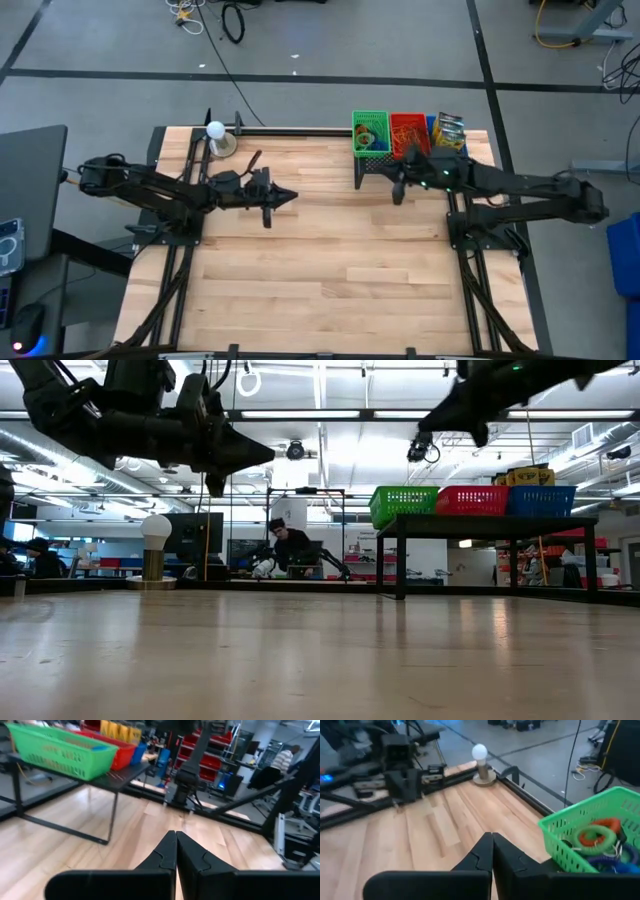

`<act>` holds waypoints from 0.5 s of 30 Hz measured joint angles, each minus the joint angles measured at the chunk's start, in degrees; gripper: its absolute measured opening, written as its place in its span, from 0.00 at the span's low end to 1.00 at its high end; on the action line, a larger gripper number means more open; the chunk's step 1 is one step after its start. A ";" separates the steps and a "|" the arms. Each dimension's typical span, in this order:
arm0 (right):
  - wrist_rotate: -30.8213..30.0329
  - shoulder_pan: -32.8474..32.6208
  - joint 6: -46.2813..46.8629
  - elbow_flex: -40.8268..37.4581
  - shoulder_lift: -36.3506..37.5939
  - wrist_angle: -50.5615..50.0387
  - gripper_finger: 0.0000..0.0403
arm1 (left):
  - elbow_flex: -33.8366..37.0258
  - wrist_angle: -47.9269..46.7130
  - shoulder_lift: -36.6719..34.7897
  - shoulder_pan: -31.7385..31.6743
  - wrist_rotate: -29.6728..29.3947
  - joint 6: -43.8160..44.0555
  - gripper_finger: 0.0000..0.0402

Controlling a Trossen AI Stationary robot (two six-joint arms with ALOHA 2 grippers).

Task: Pick & Place Office Desk Supplies
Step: Return to Home Position

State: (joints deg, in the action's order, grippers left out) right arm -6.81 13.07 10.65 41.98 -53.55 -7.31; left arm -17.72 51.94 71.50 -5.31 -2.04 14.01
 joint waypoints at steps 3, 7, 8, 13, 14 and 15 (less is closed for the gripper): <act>-1.24 -1.72 0.90 -3.63 5.52 0.12 0.01 | 0.00 -1.36 -1.80 -1.14 -0.25 -1.48 0.01; -2.79 -3.09 2.63 -6.93 11.73 -1.98 0.03 | 0.02 -8.33 -7.23 -2.59 -0.91 -2.98 0.01; -3.53 -3.32 4.01 -7.47 13.10 -3.23 0.04 | 0.02 -10.69 -8.72 -2.98 -0.92 -3.10 0.01; -1.03 -4.50 -0.28 -10.12 19.68 -5.72 0.02 | 0.04 -17.83 -16.06 -4.60 -1.09 -5.27 0.01; 0.29 -4.70 -2.26 -11.08 21.02 -4.50 0.01 | 0.04 -18.35 -16.85 -4.88 -1.00 -5.81 0.01; 1.35 -4.72 -4.08 -12.35 22.34 -2.94 0.01 | 0.04 -18.55 -17.31 -5.06 -0.85 -6.37 0.01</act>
State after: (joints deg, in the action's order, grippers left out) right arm -5.46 8.35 6.57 29.62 -31.21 -10.25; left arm -17.67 33.39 54.19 -10.37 -2.90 7.64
